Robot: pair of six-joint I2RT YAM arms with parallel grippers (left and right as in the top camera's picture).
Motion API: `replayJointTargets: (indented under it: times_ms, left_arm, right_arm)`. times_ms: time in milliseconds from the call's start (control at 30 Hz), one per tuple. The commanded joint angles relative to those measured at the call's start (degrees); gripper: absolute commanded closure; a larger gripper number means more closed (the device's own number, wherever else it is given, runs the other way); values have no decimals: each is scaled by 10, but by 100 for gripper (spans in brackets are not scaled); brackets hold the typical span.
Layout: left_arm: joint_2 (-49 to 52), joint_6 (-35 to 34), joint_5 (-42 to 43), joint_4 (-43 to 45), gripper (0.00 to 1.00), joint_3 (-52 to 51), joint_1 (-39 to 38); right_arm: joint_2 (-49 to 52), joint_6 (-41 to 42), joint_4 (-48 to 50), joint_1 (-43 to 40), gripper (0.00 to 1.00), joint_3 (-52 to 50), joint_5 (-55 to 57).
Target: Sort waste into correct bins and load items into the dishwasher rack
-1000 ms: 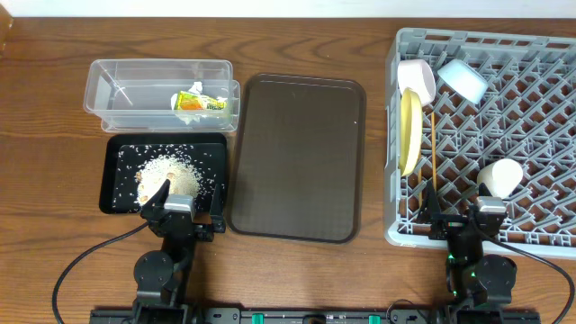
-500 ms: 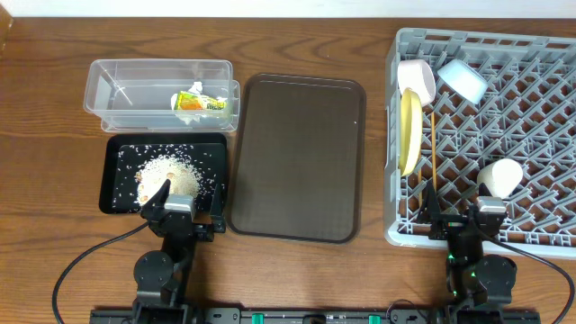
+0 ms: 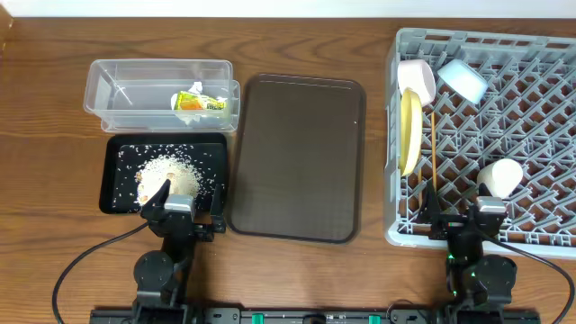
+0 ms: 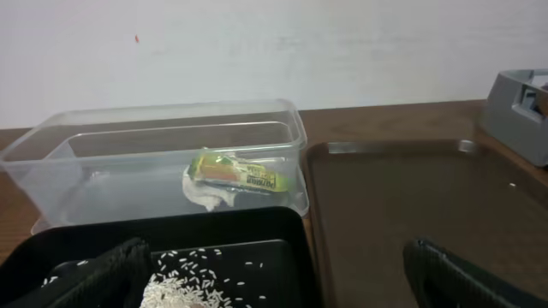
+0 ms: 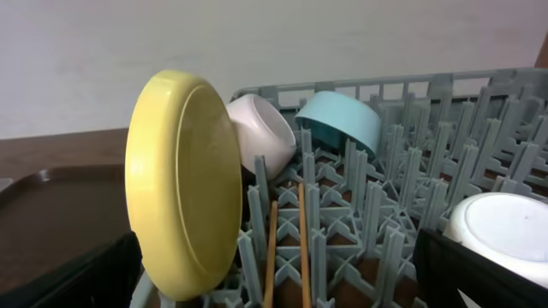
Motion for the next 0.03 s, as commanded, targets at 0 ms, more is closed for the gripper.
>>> replayJointTargets:
  times_ms: [0]
  left_arm:
    - [-4,-7,21,-24,4,-6,4]
  right_arm:
    - [-3,-6,-2,6,1,-1,-4]
